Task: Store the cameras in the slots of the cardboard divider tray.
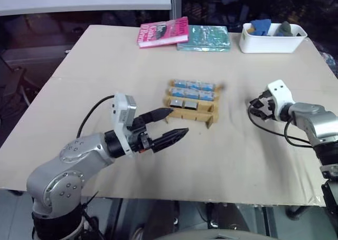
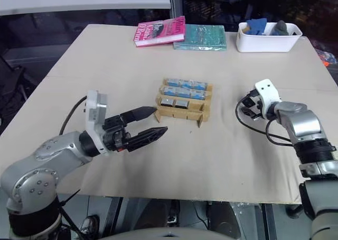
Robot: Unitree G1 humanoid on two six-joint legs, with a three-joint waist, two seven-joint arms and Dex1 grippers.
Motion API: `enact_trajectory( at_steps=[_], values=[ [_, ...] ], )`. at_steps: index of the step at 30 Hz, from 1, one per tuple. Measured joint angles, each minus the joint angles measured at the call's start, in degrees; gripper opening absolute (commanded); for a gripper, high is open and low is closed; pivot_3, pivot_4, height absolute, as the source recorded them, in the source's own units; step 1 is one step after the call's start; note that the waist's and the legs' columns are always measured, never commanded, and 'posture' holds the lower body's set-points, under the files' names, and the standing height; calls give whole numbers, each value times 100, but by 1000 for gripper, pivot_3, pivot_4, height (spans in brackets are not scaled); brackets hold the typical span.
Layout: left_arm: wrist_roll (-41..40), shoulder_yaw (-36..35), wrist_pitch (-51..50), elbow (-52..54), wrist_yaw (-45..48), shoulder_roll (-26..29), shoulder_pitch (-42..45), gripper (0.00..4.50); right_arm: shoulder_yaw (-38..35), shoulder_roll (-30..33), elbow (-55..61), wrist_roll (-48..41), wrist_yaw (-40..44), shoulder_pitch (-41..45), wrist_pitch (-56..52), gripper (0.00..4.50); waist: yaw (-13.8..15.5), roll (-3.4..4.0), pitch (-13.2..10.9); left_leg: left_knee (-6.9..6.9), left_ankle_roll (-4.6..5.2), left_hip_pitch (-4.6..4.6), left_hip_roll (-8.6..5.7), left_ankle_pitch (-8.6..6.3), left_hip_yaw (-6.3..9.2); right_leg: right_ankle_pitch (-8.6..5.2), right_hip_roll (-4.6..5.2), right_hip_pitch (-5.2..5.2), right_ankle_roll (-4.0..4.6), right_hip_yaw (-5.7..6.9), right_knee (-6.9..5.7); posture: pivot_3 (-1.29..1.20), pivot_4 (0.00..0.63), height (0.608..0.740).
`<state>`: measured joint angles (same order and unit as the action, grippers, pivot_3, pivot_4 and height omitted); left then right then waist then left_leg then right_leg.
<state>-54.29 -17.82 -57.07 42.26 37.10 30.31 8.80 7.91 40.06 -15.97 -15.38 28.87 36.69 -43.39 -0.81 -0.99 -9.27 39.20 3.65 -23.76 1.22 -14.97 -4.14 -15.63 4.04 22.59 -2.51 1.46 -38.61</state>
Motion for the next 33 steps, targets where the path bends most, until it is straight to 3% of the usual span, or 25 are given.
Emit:
enact_trajectory(
  at_steps=[1, 4, 8, 9, 14, 17, 22, 27, 33],
  values=[
    [-15, 20, 22, 0, -35, 3, -13, 4448, -9, -22, -33, 25, 20, 13, 22, 4500, -7, 0, 0, 0, 0, 1, 0, 0, -2, 0, 0, 0, 0, -2, -2, 0, 150, 740],
    [-120, 38, 97, 0, -145, 87, -24, 4500, -56, -113, -165, 115, 127, 36, 136, 3730, -15, -1, 1, 0, -1, 6, 2, 0, -4, 0, 0, 0, 1, -6, -8, 0, 150, 740],
    [-290, 44, 142, -30, -248, 195, -13, 4500, -58, -180, -227, 175, 329, 32, 297, 1998, -11, -1, 1, 3, 0, 10, 0, 0, -8, 1, 1, 0, 1, -9, -17, 0, 150, 740],
    [-336, 46, 144, -48, -257, 202, 4, 4500, -61, -178, -226, 207, 330, 24, 313, 1911, -4, -1, 1, 5, 0, 10, -1, 0, -8, 1, 1, -1, 1, -9, -18, 0, 150, 740],
    [-584, 180, 153, -402, -361, 256, 271, 4500, -189, -65, 285, 389, 450, -456, 672, 1913, 45, 0, 0, 4, -1, 2, -2, 0, 0, 0, 1, 3, 1, 0, -19, 0, 150, 740],
    [-938, 251, 62, -836, -520, 242, 551, 4500, -171, 314, 1264, 726, 701, -1194, 1743, 1913, 72, 10, -6, 0, -1, -7, -2, 0, -1, -1, 1, 13, 0, -1, -11, 0, 150, 740],
    [-1638, 386, -241, -1476, -884, 164, 1128, 4500, -479, 744, 3169, 869, 978, -2147, 2666, 1913, 59, 9, -6, -3, -2, -5, 3, 0, 3, -2, 3, 6, -2, 3, -2, 0, 150, 740],
    [-2248, 771, -702, -2330, -1331, -97, 1840, 4500, -645, 796, 5089, 891, 1051, -3045, 2624, 1913, 127, 7, -6, 1, -4, -1, 0, 1, 5, -2, -2, 1, -3, 8, -2, 0, 150, 740],
    [-2164, 1576, -1059, -2822, -1414, -554, 2550, 4500, -584, 857, 6071, 1283, 1045, -3081, 2586, 1913, 166, 4, -7, 4, -5, 0, -10, 2, 9, -1, -4, -5, -4, 20, -2, 0, 150, 740]
  ],
)
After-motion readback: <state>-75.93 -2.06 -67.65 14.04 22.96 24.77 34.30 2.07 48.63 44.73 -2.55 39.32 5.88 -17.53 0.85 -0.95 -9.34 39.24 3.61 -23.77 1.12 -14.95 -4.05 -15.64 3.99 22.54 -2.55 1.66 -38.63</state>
